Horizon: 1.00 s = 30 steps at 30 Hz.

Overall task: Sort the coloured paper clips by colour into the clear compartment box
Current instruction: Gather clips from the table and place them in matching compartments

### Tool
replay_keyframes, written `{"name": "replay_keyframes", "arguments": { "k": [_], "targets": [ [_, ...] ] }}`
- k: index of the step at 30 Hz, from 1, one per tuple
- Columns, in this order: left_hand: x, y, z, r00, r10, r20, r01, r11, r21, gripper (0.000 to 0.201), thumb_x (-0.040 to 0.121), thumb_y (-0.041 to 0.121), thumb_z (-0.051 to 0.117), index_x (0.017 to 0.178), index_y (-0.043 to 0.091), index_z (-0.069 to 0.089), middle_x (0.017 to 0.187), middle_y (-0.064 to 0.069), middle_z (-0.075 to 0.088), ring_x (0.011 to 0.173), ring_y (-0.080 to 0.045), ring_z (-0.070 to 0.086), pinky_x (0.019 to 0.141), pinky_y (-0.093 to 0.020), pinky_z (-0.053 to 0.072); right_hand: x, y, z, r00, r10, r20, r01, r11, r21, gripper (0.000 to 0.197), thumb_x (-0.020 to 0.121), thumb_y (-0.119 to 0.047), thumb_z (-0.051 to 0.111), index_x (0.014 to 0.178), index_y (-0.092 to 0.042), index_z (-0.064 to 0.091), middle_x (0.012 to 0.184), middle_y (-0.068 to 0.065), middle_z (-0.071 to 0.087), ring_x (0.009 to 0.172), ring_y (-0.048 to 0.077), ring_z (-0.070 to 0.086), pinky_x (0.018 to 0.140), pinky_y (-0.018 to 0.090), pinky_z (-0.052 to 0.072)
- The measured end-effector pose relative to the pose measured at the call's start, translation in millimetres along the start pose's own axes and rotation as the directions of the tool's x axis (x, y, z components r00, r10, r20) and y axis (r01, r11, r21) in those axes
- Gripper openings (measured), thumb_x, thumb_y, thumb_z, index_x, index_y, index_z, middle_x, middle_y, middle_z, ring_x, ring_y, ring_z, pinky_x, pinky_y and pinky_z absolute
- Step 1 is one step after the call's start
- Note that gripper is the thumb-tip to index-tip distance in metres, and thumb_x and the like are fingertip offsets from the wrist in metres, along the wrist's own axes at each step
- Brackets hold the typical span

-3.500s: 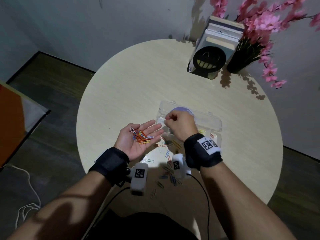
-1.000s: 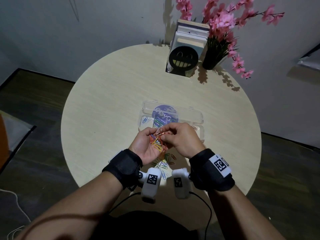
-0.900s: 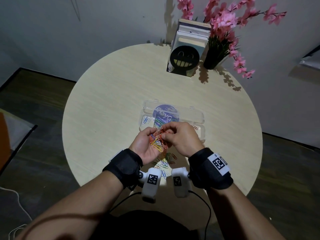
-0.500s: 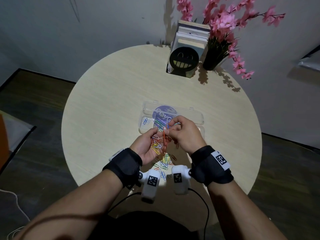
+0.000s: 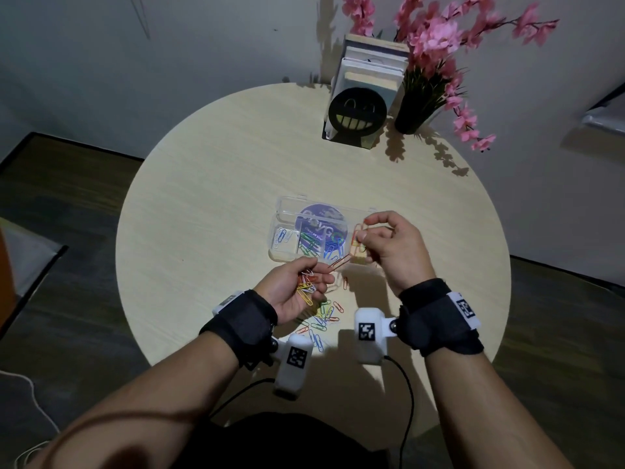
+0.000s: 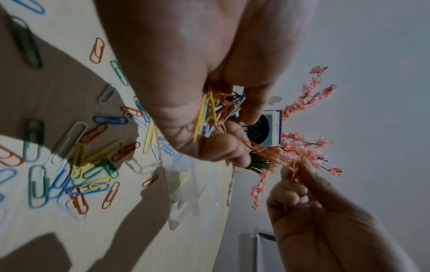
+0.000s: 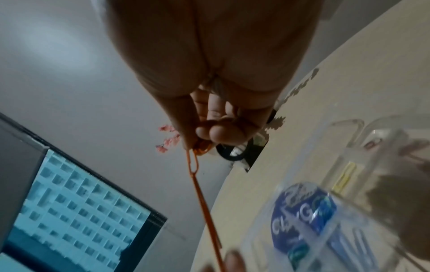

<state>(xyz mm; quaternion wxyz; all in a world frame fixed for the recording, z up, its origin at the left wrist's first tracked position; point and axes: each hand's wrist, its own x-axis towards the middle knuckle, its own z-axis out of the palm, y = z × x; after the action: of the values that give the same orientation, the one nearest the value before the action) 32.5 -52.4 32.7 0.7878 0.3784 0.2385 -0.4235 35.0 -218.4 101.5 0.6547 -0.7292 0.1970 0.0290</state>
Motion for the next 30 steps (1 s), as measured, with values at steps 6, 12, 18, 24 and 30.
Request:
{"name": "replay_keyframes", "arguments": {
  "k": [6,12,18,24,30],
  "targets": [
    [0,4,-4,0.999,0.013,-0.05,-0.017,0.997,-0.075,0.033,0.097,0.02,0.039,0.086,-0.002,0.061,0.068,-0.013,0.066,0.048,-0.016,0.056,0.043,-0.019,0.046,32,8,-41,0.977,-0.06,-0.204,0.01,0.971,-0.239,0.021,0.081,-0.001,0.066,0.088,-0.019,0.06,0.061,0.004,0.055,0.05,0.015,0.048,0.054,0.028,0.044],
    [-3,10,-10,0.998,0.033,-0.052,-0.04,0.991,-0.125,0.033,0.097,0.022,0.039,0.088,0.0,0.061,0.07,-0.012,0.068,0.048,-0.016,0.058,0.044,-0.019,0.046,57,34,-50,0.951,-0.03,-0.307,-0.12,0.881,-0.458,0.017,0.082,-0.006,0.063,0.094,-0.018,0.064,0.064,-0.004,0.056,0.067,0.018,0.055,0.062,0.022,0.041],
    [-2,15,-18,0.997,0.059,-0.046,-0.066,0.981,-0.18,0.032,0.097,0.022,0.04,0.091,-0.001,0.062,0.075,-0.013,0.068,0.052,-0.017,0.058,0.047,-0.021,0.047,61,54,-43,0.956,0.091,-0.281,-0.243,0.78,-0.576,0.022,0.086,0.001,0.055,0.085,-0.019,0.063,0.092,0.011,0.065,0.058,0.016,0.056,0.041,0.008,0.038],
    [0,21,-25,0.996,0.078,-0.049,-0.087,0.974,-0.208,0.033,0.097,0.022,0.039,0.092,-0.001,0.063,0.077,-0.014,0.068,0.054,-0.017,0.059,0.048,-0.021,0.048,62,59,-49,0.953,0.119,-0.279,-0.274,0.73,-0.626,0.022,0.083,-0.001,0.058,0.092,-0.017,0.07,0.101,0.008,0.07,0.086,0.023,0.063,0.077,0.023,0.05],
    [2,29,-41,0.987,0.108,-0.118,-0.136,0.956,-0.26,0.029,0.097,0.019,0.038,0.094,0.0,0.059,0.067,-0.012,0.064,0.046,-0.014,0.054,0.04,-0.016,0.041,58,35,-1,1.0,0.023,-0.011,-0.025,0.738,-0.675,0.017,0.087,-0.003,0.054,0.087,-0.013,0.068,0.082,0.005,0.066,0.061,0.012,0.058,0.054,0.007,0.043]
  ]
}}
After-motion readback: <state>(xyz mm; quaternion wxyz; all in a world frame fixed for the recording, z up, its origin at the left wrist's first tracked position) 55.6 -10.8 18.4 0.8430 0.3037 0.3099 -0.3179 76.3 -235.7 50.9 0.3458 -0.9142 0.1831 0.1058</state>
